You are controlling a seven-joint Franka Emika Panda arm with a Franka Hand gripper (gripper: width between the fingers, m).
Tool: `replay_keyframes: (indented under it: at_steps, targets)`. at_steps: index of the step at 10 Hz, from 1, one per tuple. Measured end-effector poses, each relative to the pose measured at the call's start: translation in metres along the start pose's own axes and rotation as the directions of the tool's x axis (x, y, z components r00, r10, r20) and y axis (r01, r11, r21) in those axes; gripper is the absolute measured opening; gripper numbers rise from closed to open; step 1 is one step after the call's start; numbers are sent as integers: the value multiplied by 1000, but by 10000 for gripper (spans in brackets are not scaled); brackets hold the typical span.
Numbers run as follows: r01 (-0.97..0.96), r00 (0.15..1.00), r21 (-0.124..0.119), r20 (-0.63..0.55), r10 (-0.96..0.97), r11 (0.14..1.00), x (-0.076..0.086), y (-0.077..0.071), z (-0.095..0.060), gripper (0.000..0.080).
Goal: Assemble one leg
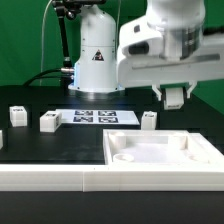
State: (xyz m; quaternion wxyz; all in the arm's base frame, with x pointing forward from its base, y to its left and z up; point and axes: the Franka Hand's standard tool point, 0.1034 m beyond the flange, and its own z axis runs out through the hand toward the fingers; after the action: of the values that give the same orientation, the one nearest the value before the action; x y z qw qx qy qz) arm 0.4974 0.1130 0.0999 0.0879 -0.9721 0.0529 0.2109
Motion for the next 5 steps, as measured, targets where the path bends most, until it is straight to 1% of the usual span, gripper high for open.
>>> replay_keyframes:
  at_steps: [1,2,4,5]
  targets:
    - [5,1000,-1,-29,-5,1000,0,-5,-8,291]
    - [9,993,1,-121,-9,1000,8,-7,-9,291]
    - [15,969,-4,-248,-15,1000,9,-6,-9,291]
    - [52,936,-17,-348,-55,998,18,-3,-11,291]
